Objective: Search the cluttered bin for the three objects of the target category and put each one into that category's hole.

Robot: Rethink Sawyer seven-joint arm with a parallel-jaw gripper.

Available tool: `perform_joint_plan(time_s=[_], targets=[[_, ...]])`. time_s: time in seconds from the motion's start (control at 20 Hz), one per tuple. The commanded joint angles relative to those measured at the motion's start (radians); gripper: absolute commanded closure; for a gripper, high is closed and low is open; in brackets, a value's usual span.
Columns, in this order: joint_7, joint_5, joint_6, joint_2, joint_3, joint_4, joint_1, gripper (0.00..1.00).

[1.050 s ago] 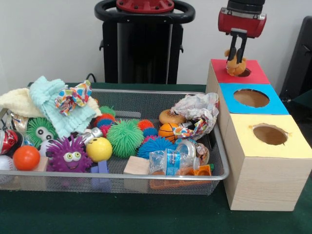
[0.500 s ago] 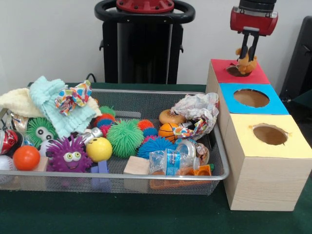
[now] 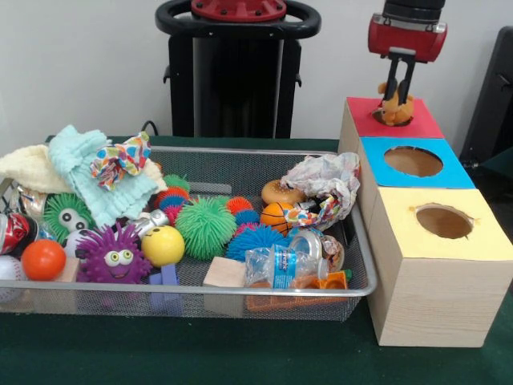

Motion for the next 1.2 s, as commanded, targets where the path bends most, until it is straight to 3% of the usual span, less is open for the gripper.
perform_joint_plan(time_s=[0.05, 0.25, 1.2], targets=[[0.096, -0.077, -0.116, 0.035, 0.089, 0.080, -0.126, 1.00], [0.116, -0.093, -0.104, 0.037, 0.056, 0.067, -0.090, 1.00], [0.150, -0.081, -0.084, 0.041, 0.064, 0.057, -0.081, 1.00]])
